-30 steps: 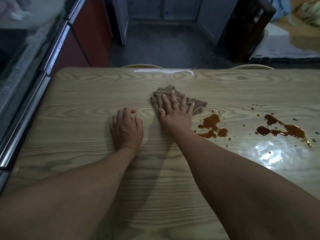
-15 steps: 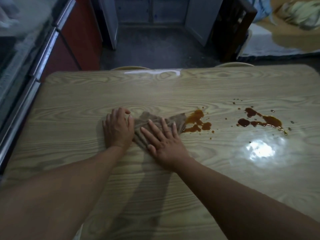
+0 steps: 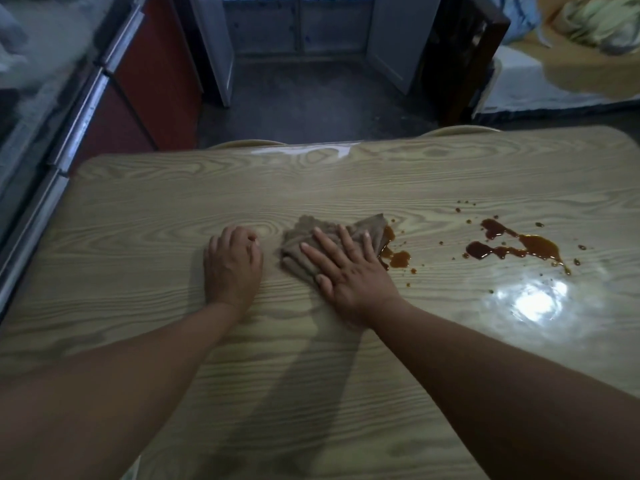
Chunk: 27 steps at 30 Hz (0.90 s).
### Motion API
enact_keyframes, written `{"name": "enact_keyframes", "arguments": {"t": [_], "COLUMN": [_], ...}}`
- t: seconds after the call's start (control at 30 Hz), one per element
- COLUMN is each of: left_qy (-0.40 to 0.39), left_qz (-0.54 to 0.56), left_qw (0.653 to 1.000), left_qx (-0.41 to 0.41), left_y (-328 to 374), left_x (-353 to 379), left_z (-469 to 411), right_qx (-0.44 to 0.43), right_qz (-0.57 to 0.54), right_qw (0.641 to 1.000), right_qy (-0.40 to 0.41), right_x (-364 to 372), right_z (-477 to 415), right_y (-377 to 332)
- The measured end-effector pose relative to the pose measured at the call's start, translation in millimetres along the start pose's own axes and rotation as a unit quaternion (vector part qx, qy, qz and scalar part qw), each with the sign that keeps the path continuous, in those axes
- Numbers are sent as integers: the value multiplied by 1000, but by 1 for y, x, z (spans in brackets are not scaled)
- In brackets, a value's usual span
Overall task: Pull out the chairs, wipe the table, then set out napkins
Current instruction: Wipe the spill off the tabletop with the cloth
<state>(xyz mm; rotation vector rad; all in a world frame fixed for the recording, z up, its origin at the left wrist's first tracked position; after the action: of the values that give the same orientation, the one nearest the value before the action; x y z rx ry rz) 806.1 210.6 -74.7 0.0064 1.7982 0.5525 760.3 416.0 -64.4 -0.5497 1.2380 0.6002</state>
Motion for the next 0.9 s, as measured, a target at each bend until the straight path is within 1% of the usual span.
{"name": "enact_keyframes", "arguments": {"t": [0.17, 0.2, 0.33, 0.47, 0.53, 0.63, 0.8, 0.9], "left_qy": [28, 30, 39, 30, 29, 30, 25, 19], "left_qz": [139, 140, 77, 58, 56, 53, 36, 28], "left_qw": [989, 988, 994, 996, 996, 997, 998, 999], "left_qx": [-51, -61, -73, -60, -58, -55, -42, -37], "left_y": [53, 60, 68, 71, 72, 72, 74, 76], "left_x": [23, 26, 33, 32, 31, 31, 30, 29], "left_z": [-16, -15, -10, -10, -10, -9, -9, -9], "right_qx": [84, 96, 152, 248, 277, 265, 171, 111], "right_qz": [-23, -31, -66, -100, -114, -114, -74, -23], "right_qw": [996, 995, 986, 963, 954, 957, 982, 993], "right_qy": [-6, -7, -17, -10, -7, -15, -39, -42], "right_x": [-5, -5, -12, -16, -15, -12, -9, -7], "right_z": [-34, -39, -55, -61, -59, -49, -16, 6], "right_y": [14, 17, 28, 20, 12, 11, 20, 25]}}
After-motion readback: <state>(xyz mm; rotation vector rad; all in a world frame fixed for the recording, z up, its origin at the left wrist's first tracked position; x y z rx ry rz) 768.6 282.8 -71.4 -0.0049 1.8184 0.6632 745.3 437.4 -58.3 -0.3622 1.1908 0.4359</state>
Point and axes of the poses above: each hand's wrist, its own z-axis away from the middle knuckle, its own x-axis out of the palm, y = z × x, the point moved 1 cm from there along -z, towards the middle knuckle, and after that the axes turned 8 degrees about -y, right-handed, at the moved point
